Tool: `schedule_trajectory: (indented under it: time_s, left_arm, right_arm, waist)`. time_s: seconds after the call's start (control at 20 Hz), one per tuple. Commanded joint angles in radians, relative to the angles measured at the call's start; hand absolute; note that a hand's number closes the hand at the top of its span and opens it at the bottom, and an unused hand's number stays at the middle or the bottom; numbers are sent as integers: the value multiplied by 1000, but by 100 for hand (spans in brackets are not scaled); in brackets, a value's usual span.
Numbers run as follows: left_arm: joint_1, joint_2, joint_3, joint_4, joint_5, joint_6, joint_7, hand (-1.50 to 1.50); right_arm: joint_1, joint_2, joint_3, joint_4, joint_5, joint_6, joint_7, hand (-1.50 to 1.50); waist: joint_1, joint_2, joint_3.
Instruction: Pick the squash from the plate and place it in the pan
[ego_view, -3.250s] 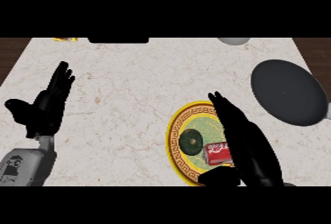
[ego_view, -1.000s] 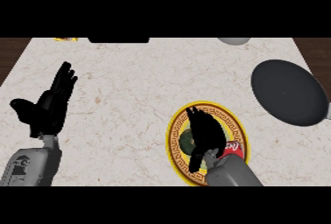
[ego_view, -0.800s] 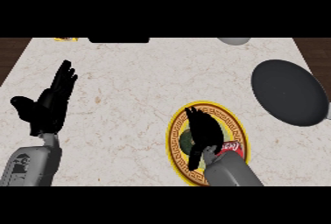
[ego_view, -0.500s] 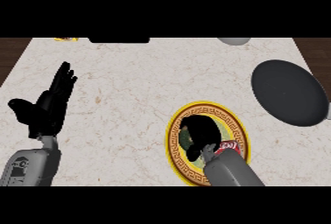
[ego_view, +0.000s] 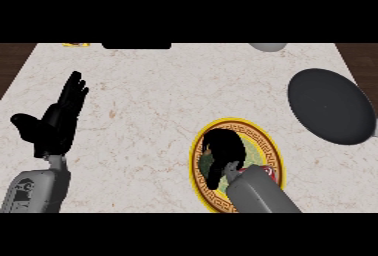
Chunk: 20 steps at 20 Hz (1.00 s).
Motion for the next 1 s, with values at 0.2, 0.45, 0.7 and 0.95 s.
schedule_trajectory:
  time_s: [0.2,0.45,0.7,0.95]
  left_arm:
    - [35,-6,-2,-55,-2,-6,5,0]
    - [30,-1,5,-17,-3,-5,17,0]
    - [1,-16,9,7,-5,10,12,0]
    - [23,8,21,-17,-3,-8,0,0]
  right_arm:
    - [-62,3,35,-3,-21,-163,164,150]
    - [-160,-66,51,-129,170,-280,236,150]
    - [-172,-64,27,-317,251,-300,320,150]
    - [-122,-161,-98,-434,272,-322,302,150]
  waist:
    - [0,-1,0]
    - [-17,-7,0]
    - [-19,-5,0]
    - [-13,-3,0]
